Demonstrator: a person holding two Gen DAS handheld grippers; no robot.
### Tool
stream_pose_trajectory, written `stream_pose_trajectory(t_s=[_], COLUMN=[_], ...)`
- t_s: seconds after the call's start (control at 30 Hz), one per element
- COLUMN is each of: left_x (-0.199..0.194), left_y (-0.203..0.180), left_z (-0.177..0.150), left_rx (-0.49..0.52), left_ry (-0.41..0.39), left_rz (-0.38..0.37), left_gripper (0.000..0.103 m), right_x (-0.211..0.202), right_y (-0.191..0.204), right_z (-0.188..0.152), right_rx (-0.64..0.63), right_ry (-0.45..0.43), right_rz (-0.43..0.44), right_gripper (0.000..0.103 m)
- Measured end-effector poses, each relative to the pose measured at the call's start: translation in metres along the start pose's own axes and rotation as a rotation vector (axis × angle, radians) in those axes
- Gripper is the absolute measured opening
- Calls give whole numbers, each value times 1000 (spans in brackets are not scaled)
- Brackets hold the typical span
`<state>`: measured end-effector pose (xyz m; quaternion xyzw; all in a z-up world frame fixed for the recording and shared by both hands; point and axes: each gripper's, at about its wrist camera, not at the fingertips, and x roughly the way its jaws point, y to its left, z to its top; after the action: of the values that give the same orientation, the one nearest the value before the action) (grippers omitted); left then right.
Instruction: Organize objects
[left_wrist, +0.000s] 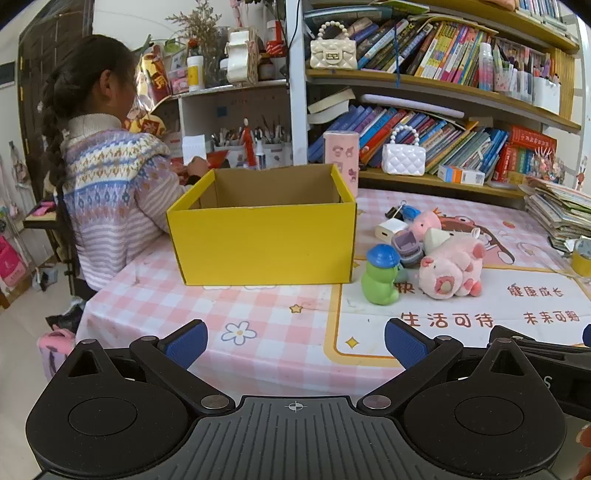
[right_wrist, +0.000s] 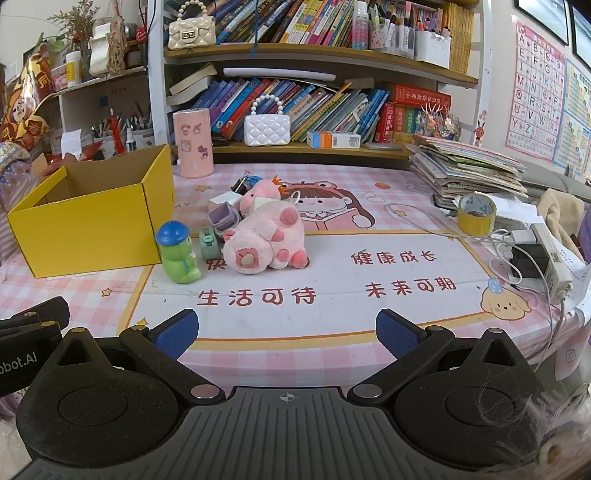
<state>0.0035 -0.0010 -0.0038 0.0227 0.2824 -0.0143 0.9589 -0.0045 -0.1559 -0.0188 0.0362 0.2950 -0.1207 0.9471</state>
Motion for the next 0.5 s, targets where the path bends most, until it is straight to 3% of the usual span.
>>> stream_pose_trajectory(t_s=[0.5], left_x=[-10], left_y=[0], left_z=[1], left_rx=[-1], left_ry=[-39], left_rz=[-13], left_gripper=[103], right_x=[-3], right_y=[-2], right_z=[1], right_rx=[0], right_ry=[-13], right_rz=[-5], right_gripper=[103])
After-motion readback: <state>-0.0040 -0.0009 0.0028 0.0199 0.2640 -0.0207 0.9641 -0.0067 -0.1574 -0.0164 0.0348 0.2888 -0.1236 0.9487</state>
